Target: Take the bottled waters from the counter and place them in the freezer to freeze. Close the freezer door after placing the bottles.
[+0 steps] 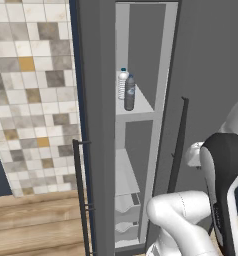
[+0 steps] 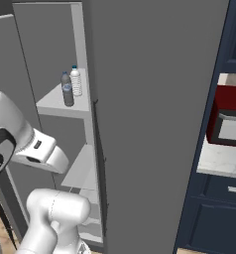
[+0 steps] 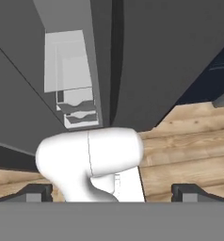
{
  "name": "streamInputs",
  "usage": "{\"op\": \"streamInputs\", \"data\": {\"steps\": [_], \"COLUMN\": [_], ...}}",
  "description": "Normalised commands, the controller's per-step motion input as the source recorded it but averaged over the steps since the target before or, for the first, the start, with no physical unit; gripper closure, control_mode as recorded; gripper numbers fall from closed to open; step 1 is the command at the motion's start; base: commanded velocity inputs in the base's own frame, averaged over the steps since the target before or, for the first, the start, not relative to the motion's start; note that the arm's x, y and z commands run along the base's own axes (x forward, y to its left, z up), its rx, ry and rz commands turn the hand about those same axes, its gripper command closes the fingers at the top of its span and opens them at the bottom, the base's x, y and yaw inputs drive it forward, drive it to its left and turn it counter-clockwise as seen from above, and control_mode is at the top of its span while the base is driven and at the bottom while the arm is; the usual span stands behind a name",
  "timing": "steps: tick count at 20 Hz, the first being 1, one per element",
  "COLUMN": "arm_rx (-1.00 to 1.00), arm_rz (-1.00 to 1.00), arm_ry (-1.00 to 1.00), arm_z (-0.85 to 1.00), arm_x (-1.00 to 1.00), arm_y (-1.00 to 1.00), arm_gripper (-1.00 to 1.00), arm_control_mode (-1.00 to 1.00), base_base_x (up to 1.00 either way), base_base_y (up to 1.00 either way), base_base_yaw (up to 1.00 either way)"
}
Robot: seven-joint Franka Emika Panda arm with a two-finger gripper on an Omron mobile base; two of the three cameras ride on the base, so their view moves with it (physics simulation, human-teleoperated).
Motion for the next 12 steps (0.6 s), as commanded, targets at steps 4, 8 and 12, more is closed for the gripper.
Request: {"op": "streamInputs", "data": {"steps": [4, 8, 12], "arm_rx": [0.00, 0.00, 0.00], "arm_rz": [0.03, 0.02, 0.00], "arm_ry": [0.00, 0.01, 0.00], "arm_z": [-0.34, -0.33, -0.04], "arm_x": [0.00, 0.03, 0.00], "arm_y": [0.00, 0.00, 0.00], "arm_gripper": [-1.00, -1.00, -1.00], "arm_control_mode": [-1.00, -1.00, -1.00], "base_base_x": [0.00, 0.00, 0.00], "base_base_y": [0.00, 0.00, 0.00], "base_base_yaw": [0.00, 0.00, 0.00]}}
